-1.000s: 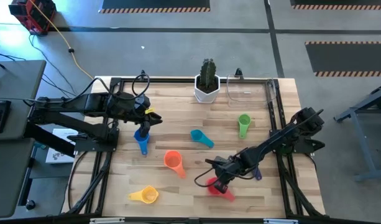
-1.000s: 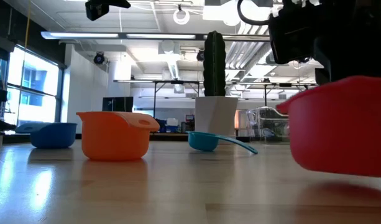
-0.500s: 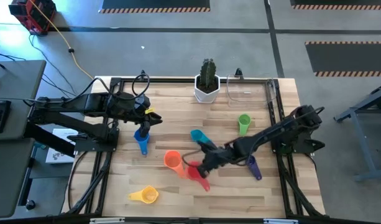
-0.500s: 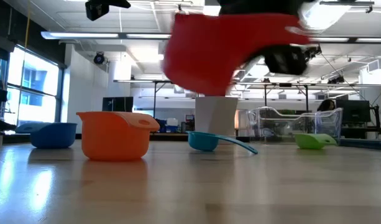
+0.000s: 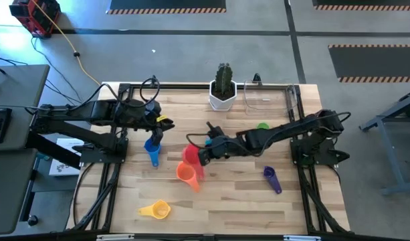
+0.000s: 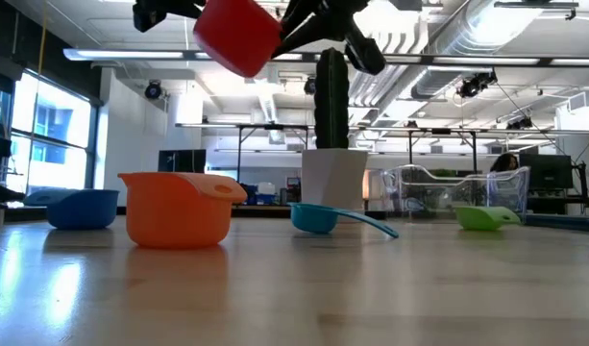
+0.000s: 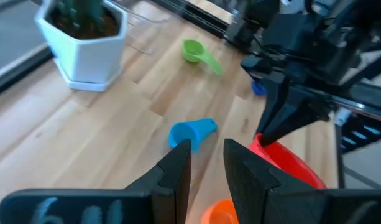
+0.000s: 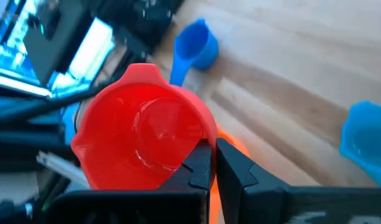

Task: Nest measuring cups in basket
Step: Put the light red measuring cup on top of the orange measuring cup

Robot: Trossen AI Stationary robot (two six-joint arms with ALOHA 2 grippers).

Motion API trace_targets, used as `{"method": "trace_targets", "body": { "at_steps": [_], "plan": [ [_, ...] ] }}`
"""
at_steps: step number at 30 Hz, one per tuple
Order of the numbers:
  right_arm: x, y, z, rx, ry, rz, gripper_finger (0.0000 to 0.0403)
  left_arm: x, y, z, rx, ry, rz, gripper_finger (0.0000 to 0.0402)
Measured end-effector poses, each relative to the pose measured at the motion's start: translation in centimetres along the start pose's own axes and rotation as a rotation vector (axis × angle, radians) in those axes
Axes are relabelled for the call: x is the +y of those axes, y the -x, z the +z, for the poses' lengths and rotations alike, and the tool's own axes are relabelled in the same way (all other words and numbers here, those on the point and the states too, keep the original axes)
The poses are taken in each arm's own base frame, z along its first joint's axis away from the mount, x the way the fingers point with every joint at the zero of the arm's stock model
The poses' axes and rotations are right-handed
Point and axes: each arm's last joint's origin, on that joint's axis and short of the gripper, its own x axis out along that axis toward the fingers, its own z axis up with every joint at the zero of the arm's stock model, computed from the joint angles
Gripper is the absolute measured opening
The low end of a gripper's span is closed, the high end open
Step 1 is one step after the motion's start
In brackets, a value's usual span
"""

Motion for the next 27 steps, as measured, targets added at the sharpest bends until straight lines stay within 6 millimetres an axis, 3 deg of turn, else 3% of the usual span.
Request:
{"method": "trace_targets", "body": {
  "at_steps": [8,17,27],
  "plan": [
    [1.5,-2.3,1.6,-0.006,-0.005,0.020,0.0000,0.9,0.2,0.4,-0.031,0.025,0.052,0.0085],
    [2.1,-5.9,0.2,0.183,0.060,-0.107,0.0000,1.1,0.2,0.3,-0.009,0.011,0.060,0.0085],
    [1.0,-8.8,-2.0,0.289,0.087,-0.165,0.0000,1.1,0.2,0.2,0.003,0.009,0.065,0.0085]
  ]
}}
